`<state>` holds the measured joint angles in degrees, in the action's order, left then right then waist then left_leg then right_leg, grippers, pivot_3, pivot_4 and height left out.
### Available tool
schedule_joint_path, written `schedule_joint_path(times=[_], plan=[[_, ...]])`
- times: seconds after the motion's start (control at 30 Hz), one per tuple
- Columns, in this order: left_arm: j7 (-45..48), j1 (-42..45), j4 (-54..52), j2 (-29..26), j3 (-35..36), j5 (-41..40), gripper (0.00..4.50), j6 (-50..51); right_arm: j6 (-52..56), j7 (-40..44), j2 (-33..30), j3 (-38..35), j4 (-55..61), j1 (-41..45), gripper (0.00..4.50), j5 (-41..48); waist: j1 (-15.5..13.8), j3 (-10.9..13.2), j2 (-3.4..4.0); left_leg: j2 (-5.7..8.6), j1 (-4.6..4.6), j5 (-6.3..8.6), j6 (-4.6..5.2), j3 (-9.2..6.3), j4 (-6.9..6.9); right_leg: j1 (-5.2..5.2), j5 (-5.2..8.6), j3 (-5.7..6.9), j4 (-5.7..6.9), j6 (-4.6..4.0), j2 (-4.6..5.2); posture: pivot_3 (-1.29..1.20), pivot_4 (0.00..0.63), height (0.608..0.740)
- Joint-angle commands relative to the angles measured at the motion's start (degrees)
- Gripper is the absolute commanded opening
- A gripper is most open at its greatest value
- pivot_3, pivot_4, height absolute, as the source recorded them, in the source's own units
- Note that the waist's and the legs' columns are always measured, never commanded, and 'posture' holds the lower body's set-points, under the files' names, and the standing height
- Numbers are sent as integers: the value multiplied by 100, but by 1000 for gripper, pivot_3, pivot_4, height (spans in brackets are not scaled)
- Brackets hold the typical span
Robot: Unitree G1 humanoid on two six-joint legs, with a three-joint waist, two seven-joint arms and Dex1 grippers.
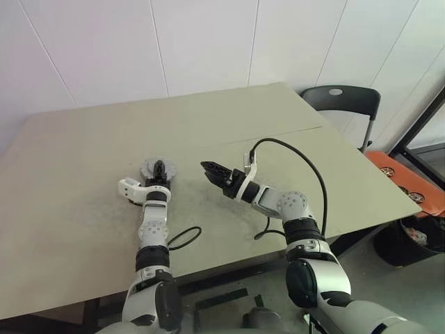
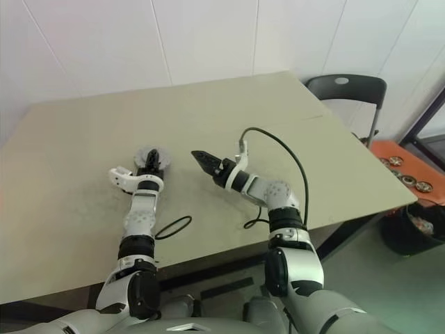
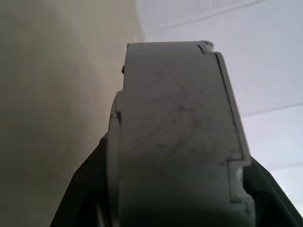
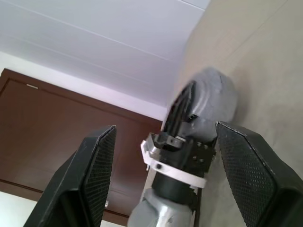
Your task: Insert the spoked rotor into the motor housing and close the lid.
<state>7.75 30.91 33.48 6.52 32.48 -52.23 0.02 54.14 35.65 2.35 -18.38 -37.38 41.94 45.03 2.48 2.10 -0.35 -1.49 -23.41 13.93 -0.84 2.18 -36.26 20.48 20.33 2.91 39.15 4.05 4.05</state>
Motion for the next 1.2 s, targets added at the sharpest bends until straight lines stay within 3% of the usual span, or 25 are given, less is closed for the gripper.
schedule_joint_path(times=[0.03, 0.7, 0.77, 0.97, 1.2], plan=[[-66, 186, 83, -329, 221, 348, 2145, -744, -29, 109, 5, 45, 152, 40, 3492, 14, 9, 0, -1, -4, 1, -1, -1, 1, 0, 0, 0, 0, 0, 0, -4, 0, 0, 740], [-486, 136, 658, -698, 377, 959, 2145, -1511, -67, 229, 16, 163, 154, -13, 3492, -138, 7, -3, -8, -33, 13, -11, -20, 5, 0, 1, -7, -28, 11, -10, -42, 0, 0, 740], [-602, 97, 675, -712, 356, 1082, 2880, -1649, -99, 246, 15, 186, 116, -14, 3492, -173, 7, -3, -9, -34, 14, -11, -20, 8, 0, 2, -7, -32, 12, -10, -43, 0, 0, 740], [-1409, 41, 1004, -922, 330, 1613, 4483, -1917, -159, 270, 17, 234, 81, -31, 3492, -231, 82, -4, -10, -43, 56, -11, -20, 49, 14, -4, -8, -69, 24, -11, -47, 0, 0, 740], [-2286, -25, 1197, -1095, 246, 2146, 4483, -2095, -184, 280, 34, 254, 88, -70, 3492, -270, 309, -6, -11, -61, 106, -9, -22, 61, 31, -19, -12, -115, 31, -17, -73, 0, 0, 740]])
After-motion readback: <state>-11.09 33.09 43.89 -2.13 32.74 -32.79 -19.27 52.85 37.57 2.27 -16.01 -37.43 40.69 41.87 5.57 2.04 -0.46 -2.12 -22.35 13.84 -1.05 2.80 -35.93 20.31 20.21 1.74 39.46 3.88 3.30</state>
